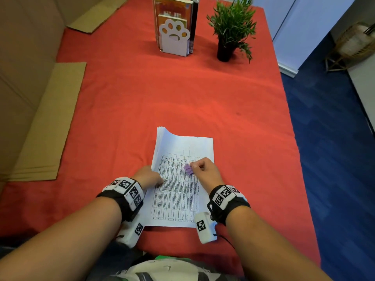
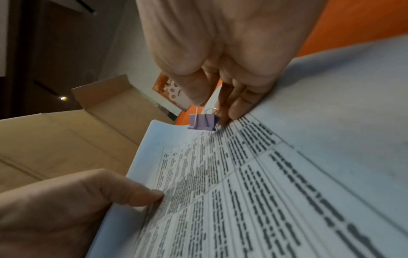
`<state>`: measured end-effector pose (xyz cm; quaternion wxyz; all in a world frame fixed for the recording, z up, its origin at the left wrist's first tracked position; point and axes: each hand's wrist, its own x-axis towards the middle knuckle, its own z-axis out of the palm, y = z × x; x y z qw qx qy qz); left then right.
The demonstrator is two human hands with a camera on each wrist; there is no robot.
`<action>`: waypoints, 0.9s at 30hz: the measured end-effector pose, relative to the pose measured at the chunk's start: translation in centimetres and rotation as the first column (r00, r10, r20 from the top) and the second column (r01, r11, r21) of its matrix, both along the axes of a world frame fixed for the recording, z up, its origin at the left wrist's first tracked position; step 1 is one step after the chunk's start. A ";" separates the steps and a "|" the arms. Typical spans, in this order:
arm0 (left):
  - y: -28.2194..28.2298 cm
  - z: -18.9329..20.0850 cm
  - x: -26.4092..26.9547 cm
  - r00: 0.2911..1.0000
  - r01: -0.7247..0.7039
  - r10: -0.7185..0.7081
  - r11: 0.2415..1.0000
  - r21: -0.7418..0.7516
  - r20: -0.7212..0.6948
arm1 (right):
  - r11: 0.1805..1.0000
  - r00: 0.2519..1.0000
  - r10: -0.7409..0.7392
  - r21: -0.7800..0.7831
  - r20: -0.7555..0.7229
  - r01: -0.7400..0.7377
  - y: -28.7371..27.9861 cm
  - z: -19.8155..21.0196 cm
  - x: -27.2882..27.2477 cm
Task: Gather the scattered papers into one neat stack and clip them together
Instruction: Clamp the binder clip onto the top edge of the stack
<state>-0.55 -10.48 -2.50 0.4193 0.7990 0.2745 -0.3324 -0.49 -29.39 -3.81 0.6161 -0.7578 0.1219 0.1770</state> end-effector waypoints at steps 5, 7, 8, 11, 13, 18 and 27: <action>1.1 0.5 4.0 0.961 0.044 -0.065 0.995 0.086 0.269 | 1.000 1.000 0.017 -0.007 -0.009 -0.017 -0.3 0.1 0.2; 1.2 1.0 6.4 0.897 0.097 -0.171 0.976 0.196 0.408 | 0.997 0.999 0.049 -0.058 -0.024 -0.050 -0.5 0.0 0.4; 1.1 1.1 7.7 0.868 0.158 -0.262 0.951 0.266 0.422 | 0.995 0.998 0.065 -0.078 -0.026 -0.067 -0.7 0.0 0.4; 0.2 1.6 10.8 0.765 0.398 -0.591 0.745 0.535 0.254 | 0.982 0.993 0.113 -0.150 -0.012 -0.114 -0.7 0.1 0.3; -0.9 1.8 12.2 0.655 0.545 -0.755 0.507 0.667 0.038 | 0.975 0.992 0.125 -0.186 -0.001 -0.123 -0.5 0.1 0.4; -3.3 0.9 13.3 0.569 0.654 -0.820 0.406 0.638 -0.061 | 0.963 0.990 0.140 -0.232 -0.007 -0.138 -0.2 -0.3 0.8; -1.7 -0.4 12.5 0.635 0.542 -0.723 0.669 0.508 0.274 | 0.980 0.998 0.064 -0.190 0.028 -0.058 -1.0 -0.6 2.2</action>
